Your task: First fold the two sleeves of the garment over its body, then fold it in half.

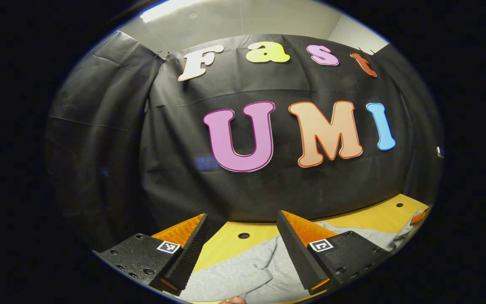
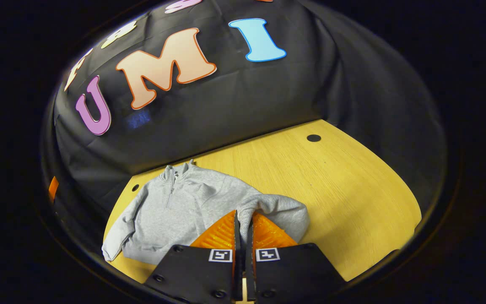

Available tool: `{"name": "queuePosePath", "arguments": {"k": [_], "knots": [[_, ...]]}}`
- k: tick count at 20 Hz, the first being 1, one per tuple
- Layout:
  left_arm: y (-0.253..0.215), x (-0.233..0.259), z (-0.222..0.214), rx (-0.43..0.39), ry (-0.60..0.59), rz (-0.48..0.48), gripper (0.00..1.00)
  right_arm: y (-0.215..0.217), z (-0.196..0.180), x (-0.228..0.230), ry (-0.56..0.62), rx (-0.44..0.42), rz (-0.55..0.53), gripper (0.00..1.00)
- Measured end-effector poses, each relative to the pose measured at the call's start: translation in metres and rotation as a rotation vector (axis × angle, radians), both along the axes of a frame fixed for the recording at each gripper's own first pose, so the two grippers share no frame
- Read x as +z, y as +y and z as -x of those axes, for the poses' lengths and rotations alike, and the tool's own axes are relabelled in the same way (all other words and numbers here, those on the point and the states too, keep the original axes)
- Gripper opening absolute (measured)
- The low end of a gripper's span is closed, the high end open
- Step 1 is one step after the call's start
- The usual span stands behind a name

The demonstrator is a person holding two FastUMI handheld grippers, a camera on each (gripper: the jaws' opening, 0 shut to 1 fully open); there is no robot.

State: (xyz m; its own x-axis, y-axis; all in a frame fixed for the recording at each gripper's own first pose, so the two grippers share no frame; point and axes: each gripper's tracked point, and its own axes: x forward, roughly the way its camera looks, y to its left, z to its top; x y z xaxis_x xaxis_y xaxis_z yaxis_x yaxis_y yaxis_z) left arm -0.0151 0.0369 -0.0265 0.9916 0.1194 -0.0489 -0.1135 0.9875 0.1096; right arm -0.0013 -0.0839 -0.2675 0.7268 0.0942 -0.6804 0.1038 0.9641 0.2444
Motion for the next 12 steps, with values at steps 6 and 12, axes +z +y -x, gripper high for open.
{"name": "queuePosePath", "arguments": {"k": [6,12], "knots": [[0.038,0.0,0.011,0.062,0.0,-0.004,0.94,0.046,-0.032,0.013,-0.044,0.057,-0.004,0.06],[0.078,-0.006,0.025,0.132,0.01,0.001,0.97,0.101,-0.06,0.028,-0.084,0.152,0.004,0.06]]}}
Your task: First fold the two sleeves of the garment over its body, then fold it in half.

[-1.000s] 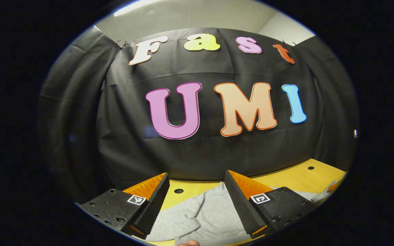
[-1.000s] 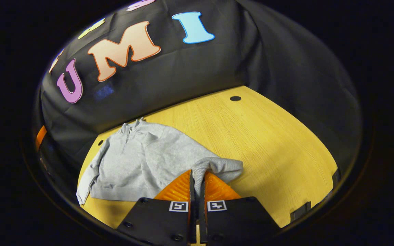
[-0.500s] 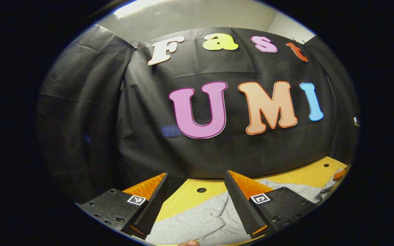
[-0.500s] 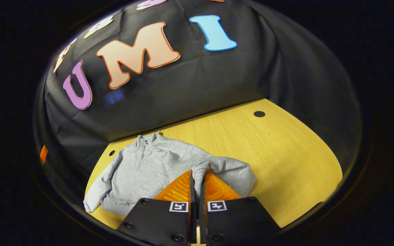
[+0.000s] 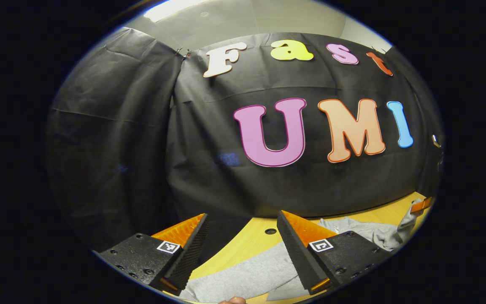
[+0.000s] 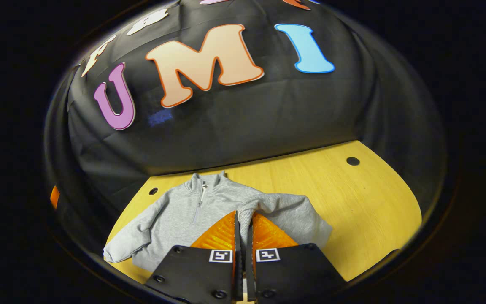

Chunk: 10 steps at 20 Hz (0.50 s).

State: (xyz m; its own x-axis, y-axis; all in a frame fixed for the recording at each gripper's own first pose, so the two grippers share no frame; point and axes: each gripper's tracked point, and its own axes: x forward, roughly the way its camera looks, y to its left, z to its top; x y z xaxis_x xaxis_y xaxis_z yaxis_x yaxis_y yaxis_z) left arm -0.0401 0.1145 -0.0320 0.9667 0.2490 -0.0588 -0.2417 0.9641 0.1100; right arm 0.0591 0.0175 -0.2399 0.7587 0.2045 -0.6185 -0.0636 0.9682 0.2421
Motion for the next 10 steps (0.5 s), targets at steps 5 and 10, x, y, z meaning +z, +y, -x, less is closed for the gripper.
{"name": "queuePosePath", "arguments": {"k": [5,10], "knots": [[0.03,-0.001,0.011,0.051,0.0,-0.01,0.97,0.055,-0.015,-0.002,-0.006,0.081,-0.006,0.06],[0.06,-0.008,0.019,0.095,0.019,-0.011,0.94,0.12,-0.021,-0.011,-0.008,0.183,-0.002,0.06]]}}
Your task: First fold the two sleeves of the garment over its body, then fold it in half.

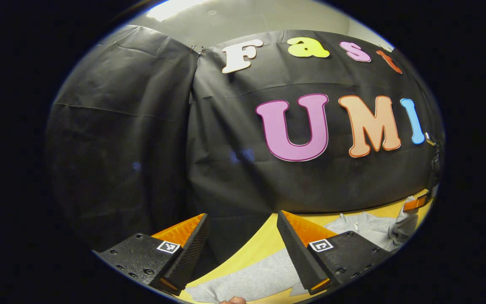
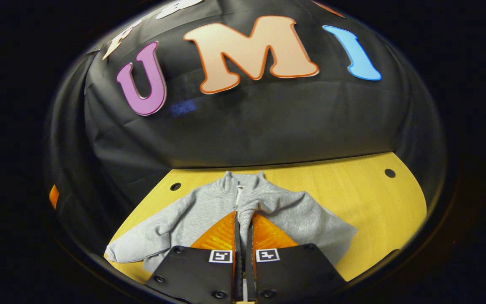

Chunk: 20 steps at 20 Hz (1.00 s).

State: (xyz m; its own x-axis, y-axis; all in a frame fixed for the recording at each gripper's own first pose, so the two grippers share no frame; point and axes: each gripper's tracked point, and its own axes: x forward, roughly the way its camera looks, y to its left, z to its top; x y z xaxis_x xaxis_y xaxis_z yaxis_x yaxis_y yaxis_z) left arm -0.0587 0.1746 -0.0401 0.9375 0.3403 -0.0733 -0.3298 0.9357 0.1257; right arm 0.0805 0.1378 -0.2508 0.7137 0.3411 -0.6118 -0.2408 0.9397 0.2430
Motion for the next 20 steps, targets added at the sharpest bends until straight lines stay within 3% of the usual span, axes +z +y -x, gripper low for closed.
{"name": "queuePosePath", "arguments": {"k": [10,19,20], "knots": [[0.055,-0.002,0.016,0.073,0.018,-0.034,0.97,0.123,0.007,-0.051,0.056,0.197,0.04,0.06],[0.106,-0.013,0.041,0.168,0.05,-0.049,0.95,0.187,0.016,-0.119,0.174,0.261,0.088,0.06],[0.112,-0.017,0.045,0.18,0.058,-0.045,0.95,0.192,0.023,-0.12,0.191,0.268,0.085,0.11]]}}
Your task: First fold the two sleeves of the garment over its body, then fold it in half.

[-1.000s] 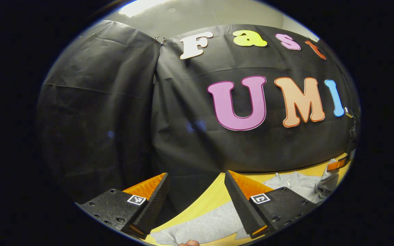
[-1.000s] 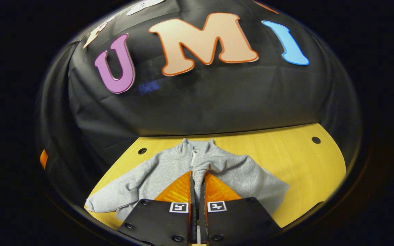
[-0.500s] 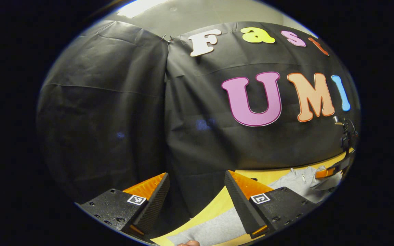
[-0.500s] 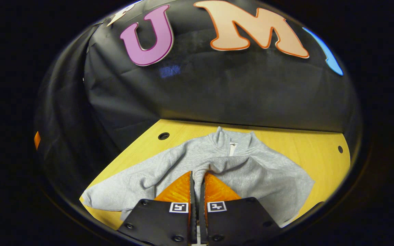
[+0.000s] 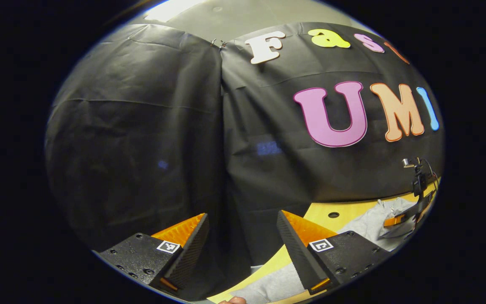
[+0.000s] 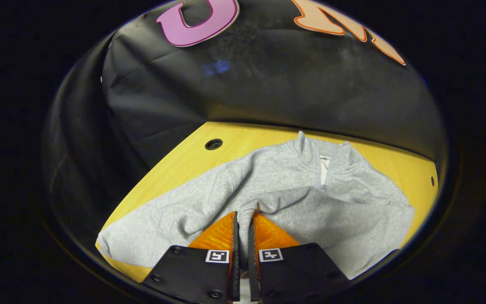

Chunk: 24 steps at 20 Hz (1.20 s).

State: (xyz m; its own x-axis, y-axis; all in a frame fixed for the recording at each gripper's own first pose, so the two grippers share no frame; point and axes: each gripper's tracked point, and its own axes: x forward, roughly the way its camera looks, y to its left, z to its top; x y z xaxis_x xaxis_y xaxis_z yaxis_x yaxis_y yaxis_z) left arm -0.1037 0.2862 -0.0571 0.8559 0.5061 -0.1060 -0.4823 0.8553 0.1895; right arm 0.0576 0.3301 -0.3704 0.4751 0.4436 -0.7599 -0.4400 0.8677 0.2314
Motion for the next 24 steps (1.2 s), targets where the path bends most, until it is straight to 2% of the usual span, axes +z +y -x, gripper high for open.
{"name": "queuePosePath", "arguments": {"k": [3,5,6,9,11,12,13,14,15,16,17,18,19,20,24], "knots": [[0.011,-0.011,0.009,0.028,0.017,0.001,0.97,0.016,0.013,0.0,0.03,0.034,-0.029,0.1],[0.016,-0.02,0.01,0.036,0.03,-0.004,0.97,0.021,0.02,0.005,0.022,0.069,-0.036,0.36],[0.018,-0.025,0.01,0.039,0.038,-0.006,0.95,0.023,0.024,0.008,0.016,0.092,-0.044,0.35],[0.021,-0.05,0.012,0.046,0.082,0.003,0.98,0.024,0.031,0.022,-0.02,0.142,-0.045,1.0],[0.023,-0.067,0.014,0.052,0.111,0.014,0.95,0.017,0.03,0.027,-0.063,0.145,-0.036,0.96],[0.021,-0.075,0.016,0.053,0.124,0.02,0.95,0.015,0.029,0.034,-0.08,0.137,-0.044,0.98],[0.02,-0.083,0.017,0.055,0.139,0.027,0.95,0.012,0.029,0.039,-0.09,0.126,-0.054,0.96],[0.02,-0.091,0.018,0.053,0.154,0.034,0.99,0.006,0.03,0.041,-0.095,0.117,-0.059,0.99],[0.019,-0.103,0.018,0.048,0.171,0.042,0.95,0.0,0.03,0.045,-0.099,0.109,-0.063,0.99],[0.018,-0.113,0.019,0.047,0.19,0.046,0.99,-0.007,0.031,0.047,-0.107,0.099,-0.063,0.99],[0.019,-0.124,0.02,0.046,0.215,0.051,0.95,-0.016,0.03,0.053,-0.119,0.087,-0.063,0.96],[0.018,-0.136,0.021,0.045,0.24,0.057,0.99,-0.024,0.028,0.059,-0.143,0.073,-0.065,0.96],[0.02,-0.148,0.019,0.047,0.268,0.064,0.94,-0.033,0.026,0.068,-0.169,0.059,-0.065,0.99],[0.019,-0.159,0.022,0.048,0.298,0.077,0.94,-0.044,0.025,0.074,-0.19,0.045,-0.059,0.96],[0.012,-0.212,0.031,0.058,0.396,0.133,0.95,-0.086,0.019,0.082,-0.243,-0.005,-0.03,0.99]]}}
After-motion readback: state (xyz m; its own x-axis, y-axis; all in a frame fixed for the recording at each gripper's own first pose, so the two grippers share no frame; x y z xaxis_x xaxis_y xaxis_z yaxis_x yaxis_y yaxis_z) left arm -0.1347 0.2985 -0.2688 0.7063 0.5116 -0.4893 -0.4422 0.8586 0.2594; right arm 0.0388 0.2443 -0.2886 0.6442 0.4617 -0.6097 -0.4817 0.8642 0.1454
